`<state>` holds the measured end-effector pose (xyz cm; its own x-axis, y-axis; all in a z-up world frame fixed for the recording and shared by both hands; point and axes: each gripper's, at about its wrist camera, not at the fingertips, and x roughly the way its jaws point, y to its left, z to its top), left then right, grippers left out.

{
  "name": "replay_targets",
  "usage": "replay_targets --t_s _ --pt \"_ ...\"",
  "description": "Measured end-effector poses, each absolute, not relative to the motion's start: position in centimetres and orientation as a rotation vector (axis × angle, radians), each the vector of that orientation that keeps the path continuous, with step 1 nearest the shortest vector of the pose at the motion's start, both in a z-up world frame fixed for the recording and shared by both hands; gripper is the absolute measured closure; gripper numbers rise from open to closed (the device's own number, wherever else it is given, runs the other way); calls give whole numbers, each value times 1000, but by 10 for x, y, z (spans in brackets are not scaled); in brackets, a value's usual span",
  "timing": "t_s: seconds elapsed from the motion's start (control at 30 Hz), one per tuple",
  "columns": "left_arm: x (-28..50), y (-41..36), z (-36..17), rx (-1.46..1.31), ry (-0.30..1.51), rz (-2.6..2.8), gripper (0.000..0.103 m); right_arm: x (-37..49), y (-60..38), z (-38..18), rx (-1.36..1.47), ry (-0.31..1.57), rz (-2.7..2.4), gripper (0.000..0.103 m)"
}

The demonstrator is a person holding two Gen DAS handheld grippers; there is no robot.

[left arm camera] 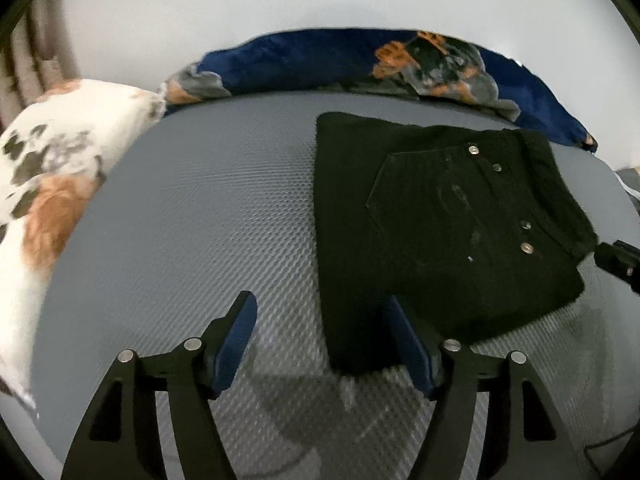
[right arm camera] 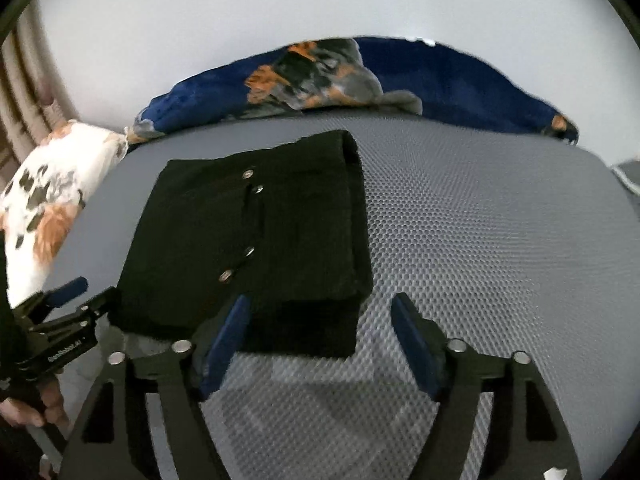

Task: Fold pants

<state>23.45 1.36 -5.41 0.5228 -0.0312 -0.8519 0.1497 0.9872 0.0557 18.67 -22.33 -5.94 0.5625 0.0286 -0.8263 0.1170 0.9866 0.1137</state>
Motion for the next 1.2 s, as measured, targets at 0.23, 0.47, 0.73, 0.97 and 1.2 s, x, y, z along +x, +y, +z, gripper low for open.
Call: replay_targets --t_s 0.23,0.47,0.73,0.97,1.2 --pt "181 22 -30 107 959 -44 30 150 -198 -42 175 925 -35 24" --pt "134 29 -14 128 895 17 29 117 -176 -33 170 874 -13 20" --pt "104 25 -1 131 881 -24 29 91 -165 -25 159 846 -31 19" --pt "97 21 4 123 887 -50 29 79 -160 -24 138 835 -69 15" --pt "97 19 1 116 904 -30 29 76 -161 -29 172 854 -90 14"
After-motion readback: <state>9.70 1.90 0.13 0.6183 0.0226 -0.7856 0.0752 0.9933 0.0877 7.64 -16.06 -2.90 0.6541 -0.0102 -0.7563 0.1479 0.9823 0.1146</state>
